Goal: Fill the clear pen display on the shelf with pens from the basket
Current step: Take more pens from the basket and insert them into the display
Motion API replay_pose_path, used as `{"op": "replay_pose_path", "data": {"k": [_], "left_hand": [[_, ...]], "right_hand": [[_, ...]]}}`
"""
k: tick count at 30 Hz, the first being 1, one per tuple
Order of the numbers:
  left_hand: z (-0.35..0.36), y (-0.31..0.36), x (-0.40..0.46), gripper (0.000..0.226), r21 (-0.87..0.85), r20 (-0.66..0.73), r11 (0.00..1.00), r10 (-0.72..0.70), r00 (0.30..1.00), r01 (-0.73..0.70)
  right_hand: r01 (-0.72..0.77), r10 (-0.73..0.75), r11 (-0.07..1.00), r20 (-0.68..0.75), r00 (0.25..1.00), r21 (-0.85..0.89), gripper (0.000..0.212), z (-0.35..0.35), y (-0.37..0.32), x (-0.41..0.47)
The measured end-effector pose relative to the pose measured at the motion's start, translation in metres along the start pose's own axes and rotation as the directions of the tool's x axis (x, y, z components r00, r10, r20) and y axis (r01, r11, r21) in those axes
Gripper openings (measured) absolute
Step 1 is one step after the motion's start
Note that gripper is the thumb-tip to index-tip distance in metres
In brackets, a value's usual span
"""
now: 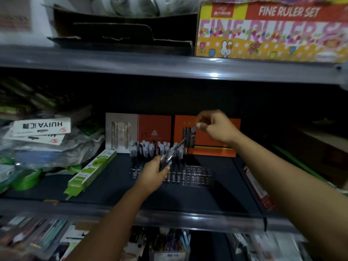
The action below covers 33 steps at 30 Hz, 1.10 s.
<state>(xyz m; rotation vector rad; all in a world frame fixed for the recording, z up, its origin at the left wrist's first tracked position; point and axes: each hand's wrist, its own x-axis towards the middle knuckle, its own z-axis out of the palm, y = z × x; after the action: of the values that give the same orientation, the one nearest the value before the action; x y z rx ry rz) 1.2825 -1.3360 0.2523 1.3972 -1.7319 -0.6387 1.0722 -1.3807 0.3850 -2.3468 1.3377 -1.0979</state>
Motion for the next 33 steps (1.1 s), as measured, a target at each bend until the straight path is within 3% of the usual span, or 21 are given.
{"op": "replay_pose_path", "data": {"k": [6, 14, 33], "left_hand": [[-0.003, -0.001, 0.0, 0.009, 0.046, -0.015, 0.999, -0.002, 1.0, 0.003], [0.004, 0.004, 0.004, 0.009, -0.018, 0.011, 0.999, 0.035, 0.999, -0.035], [0.01, 0.002, 0.013, 0.004, -0.095, 0.014, 0.995, 0.024, 1.0, -0.023]], "right_hand": [[-0.023, 0.02, 0.988, -0.025, 0.999, -0.156, 0.013, -0.009, 0.006, -0.002], [0.064, -0.025, 0.952, 0.134, 0.991, -0.301, 0.026, 0.022, 0.014, -0.007], [0.112, -0.03, 0.942, 0.253, 0.967, -0.315, 0.021, 0.034, 0.013, 0.003]]}}
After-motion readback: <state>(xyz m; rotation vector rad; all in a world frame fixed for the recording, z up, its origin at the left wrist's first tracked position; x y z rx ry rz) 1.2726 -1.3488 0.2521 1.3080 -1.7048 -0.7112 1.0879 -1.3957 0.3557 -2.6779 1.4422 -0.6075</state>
